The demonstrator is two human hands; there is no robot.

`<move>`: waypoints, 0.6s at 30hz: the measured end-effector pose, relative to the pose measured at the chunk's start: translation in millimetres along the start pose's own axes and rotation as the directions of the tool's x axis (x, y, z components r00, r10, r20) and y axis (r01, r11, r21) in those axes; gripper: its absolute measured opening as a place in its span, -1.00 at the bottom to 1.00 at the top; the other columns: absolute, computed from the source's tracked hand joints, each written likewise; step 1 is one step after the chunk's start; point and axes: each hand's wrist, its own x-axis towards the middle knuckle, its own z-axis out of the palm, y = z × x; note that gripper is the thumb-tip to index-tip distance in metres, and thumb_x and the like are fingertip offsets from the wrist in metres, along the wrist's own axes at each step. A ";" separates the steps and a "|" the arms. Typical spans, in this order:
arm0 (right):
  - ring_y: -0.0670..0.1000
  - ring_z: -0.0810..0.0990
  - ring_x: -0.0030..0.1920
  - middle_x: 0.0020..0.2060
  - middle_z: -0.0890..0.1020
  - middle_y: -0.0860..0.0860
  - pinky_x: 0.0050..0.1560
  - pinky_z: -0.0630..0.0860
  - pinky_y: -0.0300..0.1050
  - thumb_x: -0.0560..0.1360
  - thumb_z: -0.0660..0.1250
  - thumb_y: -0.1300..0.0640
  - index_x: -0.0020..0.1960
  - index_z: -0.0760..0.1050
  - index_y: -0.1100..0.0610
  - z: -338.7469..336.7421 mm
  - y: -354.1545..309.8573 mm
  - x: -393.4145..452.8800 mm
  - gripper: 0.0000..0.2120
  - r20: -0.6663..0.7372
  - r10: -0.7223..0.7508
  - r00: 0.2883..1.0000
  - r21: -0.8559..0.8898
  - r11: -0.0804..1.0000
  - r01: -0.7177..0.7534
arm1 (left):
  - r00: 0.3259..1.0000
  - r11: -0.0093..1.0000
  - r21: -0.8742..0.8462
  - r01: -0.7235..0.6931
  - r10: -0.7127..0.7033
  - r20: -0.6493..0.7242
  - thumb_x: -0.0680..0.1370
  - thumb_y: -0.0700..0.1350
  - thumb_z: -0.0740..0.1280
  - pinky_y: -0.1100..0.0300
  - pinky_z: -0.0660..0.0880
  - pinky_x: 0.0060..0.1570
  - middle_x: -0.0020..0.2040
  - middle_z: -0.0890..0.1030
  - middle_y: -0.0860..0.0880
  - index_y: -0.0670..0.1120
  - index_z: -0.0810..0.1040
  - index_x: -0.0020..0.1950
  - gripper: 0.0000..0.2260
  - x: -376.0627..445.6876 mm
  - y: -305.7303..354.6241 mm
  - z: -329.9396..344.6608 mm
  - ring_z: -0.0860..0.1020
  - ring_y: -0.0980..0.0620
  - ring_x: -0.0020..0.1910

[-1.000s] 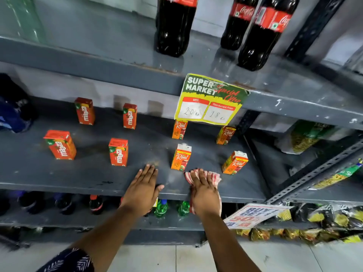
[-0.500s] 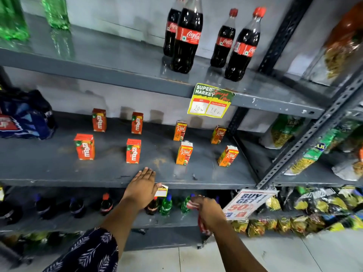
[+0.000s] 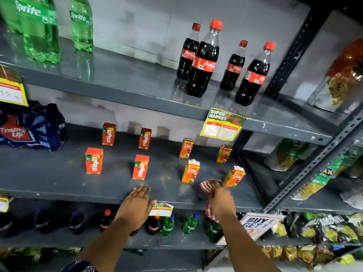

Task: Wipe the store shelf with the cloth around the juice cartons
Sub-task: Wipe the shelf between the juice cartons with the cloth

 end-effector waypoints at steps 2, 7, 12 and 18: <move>0.23 0.58 0.15 0.25 0.53 0.16 0.09 0.52 0.00 0.44 0.23 0.37 0.30 0.44 0.09 -1.5 1.1 26.1 -0.54 -0.011 -0.028 1.000 0.019 0.999 0.029 | 0.999 0.999 0.005 -0.046 0.046 -0.002 0.60 0.21 -0.11 0.17 -0.19 0.46 0.57 0.08 -0.07 -0.12 0.05 0.54 -0.40 4.8 3.6 4.1 -0.03 0.01 0.55; 0.23 0.43 0.35 0.41 0.39 0.19 0.29 0.42 0.02 0.47 0.22 0.39 0.43 0.29 0.15 12.5 2.6 90.7 -0.46 0.057 -0.039 0.998 -0.065 0.997 0.042 | 0.994 0.994 0.015 -0.112 0.112 -0.009 0.62 0.16 -0.09 0.19 -0.25 0.44 0.58 0.01 -0.09 -0.14 -0.03 0.55 -0.42 33.8 22.7 9.4 -0.07 0.00 0.55; 0.19 0.11 0.53 0.55 0.11 0.12 0.52 0.11 0.10 0.51 0.26 0.27 0.52 0.09 0.10 33.9 13.0 133.5 -0.35 0.213 -0.104 0.972 -0.262 0.952 0.159 | 0.996 0.997 0.015 -0.078 0.077 0.054 0.64 0.08 -0.01 0.14 -0.20 0.49 0.58 -0.04 -0.12 -0.18 -0.08 0.54 -0.43 62.2 38.6 13.7 -0.11 -0.03 0.55; 0.18 -0.18 0.56 0.58 -0.12 0.04 0.52 -0.20 0.23 0.62 -0.01 -0.09 0.56 -0.16 -0.03 56.5 34.1 152.1 -0.41 0.392 -0.080 0.917 -0.339 0.914 0.225 | 0.995 0.995 0.062 -0.083 0.079 0.062 0.63 0.10 -0.02 0.13 -0.20 0.49 0.58 -0.07 -0.11 -0.18 -0.11 0.54 -0.42 71.9 44.7 35.0 -0.12 -0.02 0.55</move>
